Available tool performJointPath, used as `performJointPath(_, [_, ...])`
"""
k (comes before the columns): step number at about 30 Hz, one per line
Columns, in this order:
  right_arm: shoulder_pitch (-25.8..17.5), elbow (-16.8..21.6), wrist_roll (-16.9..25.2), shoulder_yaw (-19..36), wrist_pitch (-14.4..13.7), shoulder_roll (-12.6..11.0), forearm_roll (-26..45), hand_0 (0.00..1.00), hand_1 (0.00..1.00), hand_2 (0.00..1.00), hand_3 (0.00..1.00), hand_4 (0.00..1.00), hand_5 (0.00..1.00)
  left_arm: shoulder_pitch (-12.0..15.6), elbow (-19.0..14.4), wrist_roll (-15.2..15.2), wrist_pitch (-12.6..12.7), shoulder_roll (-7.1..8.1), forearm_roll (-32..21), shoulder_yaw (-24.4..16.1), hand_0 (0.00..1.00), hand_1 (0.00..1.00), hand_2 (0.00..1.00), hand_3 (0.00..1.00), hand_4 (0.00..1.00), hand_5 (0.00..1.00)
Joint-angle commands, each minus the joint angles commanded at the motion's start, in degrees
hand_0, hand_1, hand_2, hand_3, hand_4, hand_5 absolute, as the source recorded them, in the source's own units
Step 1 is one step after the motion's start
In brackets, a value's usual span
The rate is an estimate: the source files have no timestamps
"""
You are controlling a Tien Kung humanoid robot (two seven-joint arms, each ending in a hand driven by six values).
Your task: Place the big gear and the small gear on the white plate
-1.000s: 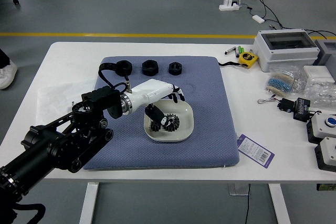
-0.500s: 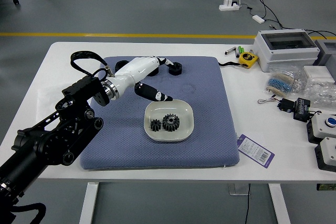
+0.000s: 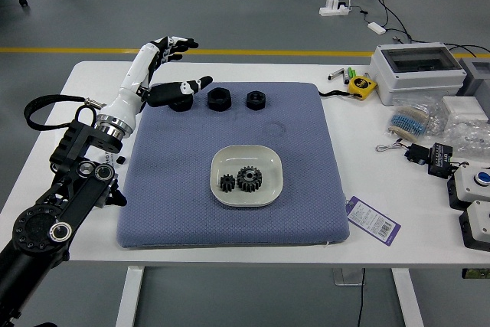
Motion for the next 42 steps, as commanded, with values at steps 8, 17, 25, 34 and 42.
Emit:
performJointPath(8, [-0.5,0.0,-0.1,0.1,0.0,0.2,-0.1,0.640,0.636,0.726,0.590,0.848,0.713,5.5,-3.8,1.1,-0.4,-0.20,-19.0,-4.9,0.721,0.767,0.803,0.672,0.868,0.122])
performJointPath(17, [-0.5,-0.1,-0.2,0.0,0.2,0.2,0.1,0.640,0.636,0.727,0.590,0.848,0.713,9.7,-3.5,2.9,-1.8,0.99,-38.3,-9.1,0.724,0.773,0.808,0.670,0.869,0.122])
performJointPath(25, [-0.3,-0.1,0.0,-0.4,0.4,0.2,1.0,0.639,0.636,0.726,0.590,0.848,0.713,14.4,-3.8,6.7,-5.3,2.09,-33.0,-13.3,0.730,0.772,0.811,0.676,0.880,0.144])
performJointPath(34, [-0.2,-0.1,-0.1,-0.4,0.4,0.2,0.8,0.639,0.636,0.727,0.590,0.847,0.713,16.8,-6.3,9.8,-9.2,-0.34,-20.7,-18.9,0.734,0.770,0.815,0.700,0.894,0.216])
performJointPath(42, [0.0,-0.1,-0.2,-0.3,0.4,0.1,0.6,0.638,0.636,0.726,0.590,0.846,0.713,18.0,-8.4,9.6,-10.0,-1.97,-17.2,-20.2,0.739,0.768,0.818,0.703,0.893,0.248])
